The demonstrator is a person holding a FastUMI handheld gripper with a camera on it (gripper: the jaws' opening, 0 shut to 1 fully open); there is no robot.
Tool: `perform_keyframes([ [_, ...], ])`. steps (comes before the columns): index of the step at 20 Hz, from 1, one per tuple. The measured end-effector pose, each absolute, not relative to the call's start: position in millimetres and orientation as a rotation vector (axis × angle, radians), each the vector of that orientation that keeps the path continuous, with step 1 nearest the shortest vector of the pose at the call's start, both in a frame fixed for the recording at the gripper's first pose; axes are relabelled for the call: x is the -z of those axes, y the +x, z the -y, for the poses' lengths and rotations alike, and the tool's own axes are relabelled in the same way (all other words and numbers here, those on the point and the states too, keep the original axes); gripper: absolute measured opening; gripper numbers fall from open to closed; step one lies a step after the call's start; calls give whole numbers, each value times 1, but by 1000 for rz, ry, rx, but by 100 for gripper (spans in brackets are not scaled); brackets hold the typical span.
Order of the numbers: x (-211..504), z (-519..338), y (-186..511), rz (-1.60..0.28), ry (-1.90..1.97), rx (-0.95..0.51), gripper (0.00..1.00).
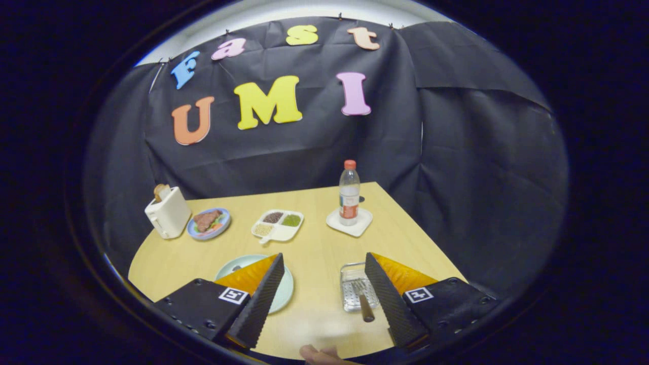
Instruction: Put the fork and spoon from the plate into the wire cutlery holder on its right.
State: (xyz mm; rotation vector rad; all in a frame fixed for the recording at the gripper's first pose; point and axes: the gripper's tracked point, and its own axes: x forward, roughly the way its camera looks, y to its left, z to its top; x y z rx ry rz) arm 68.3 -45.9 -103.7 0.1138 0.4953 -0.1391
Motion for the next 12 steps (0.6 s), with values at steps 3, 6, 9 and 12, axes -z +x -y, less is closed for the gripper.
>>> perform_keyframes([
  [3,106,20,69,-470,84,128,96],
  [6,114,-4,70,-466,73,126,96],
  [9,128,-33,73,-495,63,99,96],
  [12,145,-56,77,-540,61,78,96],
])
